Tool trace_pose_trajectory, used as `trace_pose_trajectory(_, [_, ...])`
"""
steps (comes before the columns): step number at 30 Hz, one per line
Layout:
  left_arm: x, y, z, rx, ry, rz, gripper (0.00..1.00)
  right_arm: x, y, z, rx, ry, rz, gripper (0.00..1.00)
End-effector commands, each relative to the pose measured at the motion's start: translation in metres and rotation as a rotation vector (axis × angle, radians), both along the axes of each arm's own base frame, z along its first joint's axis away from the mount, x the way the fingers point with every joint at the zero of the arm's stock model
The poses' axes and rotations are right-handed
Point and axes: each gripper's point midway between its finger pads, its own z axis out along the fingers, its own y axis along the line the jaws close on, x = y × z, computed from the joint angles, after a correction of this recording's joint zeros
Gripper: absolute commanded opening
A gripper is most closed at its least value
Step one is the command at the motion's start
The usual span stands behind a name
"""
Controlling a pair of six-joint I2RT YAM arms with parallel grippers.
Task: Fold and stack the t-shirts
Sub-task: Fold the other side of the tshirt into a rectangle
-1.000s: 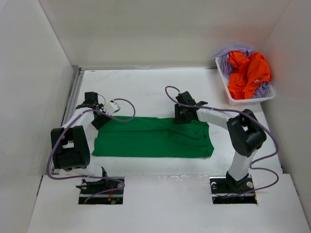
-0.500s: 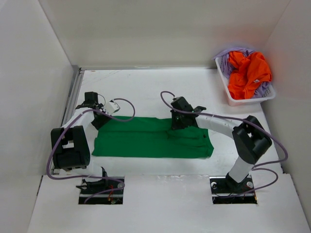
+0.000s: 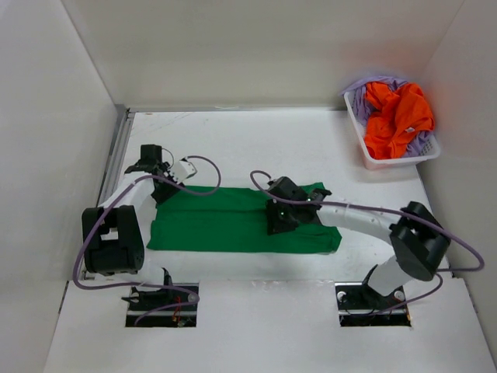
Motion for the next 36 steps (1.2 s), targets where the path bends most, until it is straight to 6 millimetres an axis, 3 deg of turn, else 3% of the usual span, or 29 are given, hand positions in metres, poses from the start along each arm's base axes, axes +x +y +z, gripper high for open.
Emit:
trace_pose_trajectory(1, [0.024,-0.032,0.051,-0.019,-0.142,-0.082,0.48,-0.021,0.008,0.041,0.105,-0.028,0.067,0.37])
trace_pose_trajectory(3, [0.027,-0.049,0.057,-0.019,-0.146,-0.128,0.49,-0.029,0.003,0.053,0.142,-0.039,0.076,0.39])
trace_pose_trajectory(5, [0.027,-0.063,0.059,-0.026,-0.141,-0.159,0.5,-0.021,-0.011,0.062,0.156,-0.075,0.028,0.4])
trace_pose_trajectory(8, [0.024,-0.077,0.054,-0.028,-0.128,-0.193,0.5,0.014,-0.051,0.063,0.134,-0.132,-0.159,0.39])
trace_pose_trajectory(10, [0.019,-0.086,0.048,-0.028,-0.115,-0.22,0.5,0.05,-0.089,0.059,0.095,-0.191,-0.339,0.41])
trace_pose_trajectory(12, [0.014,-0.096,0.044,-0.036,-0.105,-0.239,0.5,0.075,-0.11,0.059,0.09,-0.234,-0.434,0.41])
trace_pose_trajectory(16, [0.002,-0.127,0.038,-0.048,-0.086,-0.313,0.5,0.12,-0.116,0.062,0.11,-0.292,-0.473,0.46])
trace_pose_trajectory(20, [-0.005,-0.147,0.031,-0.059,-0.072,-0.355,0.51,0.142,-0.113,0.042,0.051,-0.269,-0.438,0.53])
trace_pose_trajectory(23, [-0.008,-0.152,0.026,-0.058,-0.064,-0.361,0.51,0.141,-0.113,0.021,0.002,-0.219,-0.417,0.55])
trace_pose_trajectory(28, [-0.01,-0.154,0.024,-0.06,-0.059,-0.358,0.51,0.113,-0.121,-0.006,-0.047,-0.141,-0.414,0.53])
trace_pose_trajectory(36, [-0.009,-0.171,0.026,-0.064,-0.057,-0.395,0.51,0.068,-0.121,-0.018,-0.045,-0.079,-0.423,0.25])
